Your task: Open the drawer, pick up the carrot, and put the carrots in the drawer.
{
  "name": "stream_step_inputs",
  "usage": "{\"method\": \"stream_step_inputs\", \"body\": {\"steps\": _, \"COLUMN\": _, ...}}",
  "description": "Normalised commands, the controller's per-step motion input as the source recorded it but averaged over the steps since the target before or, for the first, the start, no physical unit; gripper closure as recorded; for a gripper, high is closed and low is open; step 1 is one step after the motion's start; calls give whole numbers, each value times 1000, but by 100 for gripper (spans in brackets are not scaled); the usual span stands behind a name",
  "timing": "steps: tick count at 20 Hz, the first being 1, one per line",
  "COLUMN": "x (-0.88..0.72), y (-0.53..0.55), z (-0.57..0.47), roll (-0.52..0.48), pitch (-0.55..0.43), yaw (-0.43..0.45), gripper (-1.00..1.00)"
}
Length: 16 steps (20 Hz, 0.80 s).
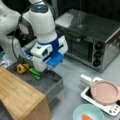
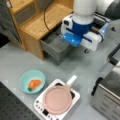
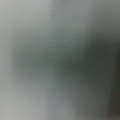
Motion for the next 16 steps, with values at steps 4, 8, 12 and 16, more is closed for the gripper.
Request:
{"method": "stream_step_inputs", "body": {"steps": 4, "x": 132, "y": 113, "z": 81, "roll": 89, "pitch": 64, "yaw": -142, "gripper": -100}}
{"method": "stream_step_inputs", "body": {"steps": 8, "x": 146, "y": -42, "z": 82, "roll": 77, "pitch": 63, "yaw": -108, "gripper": -100}}
{"method": "stream_step_inputs", "body": {"steps": 12, "x": 158, "y": -190, "z": 114, "roll": 65, "pitch": 73, "yaw": -59, "gripper": -100}}
{"method": "stream_step_inputs", "body": {"steps": 16, "x": 173, "y": -207, "z": 157, "roll": 52, "pitch": 82, "yaw": -4, "gripper": -100}}
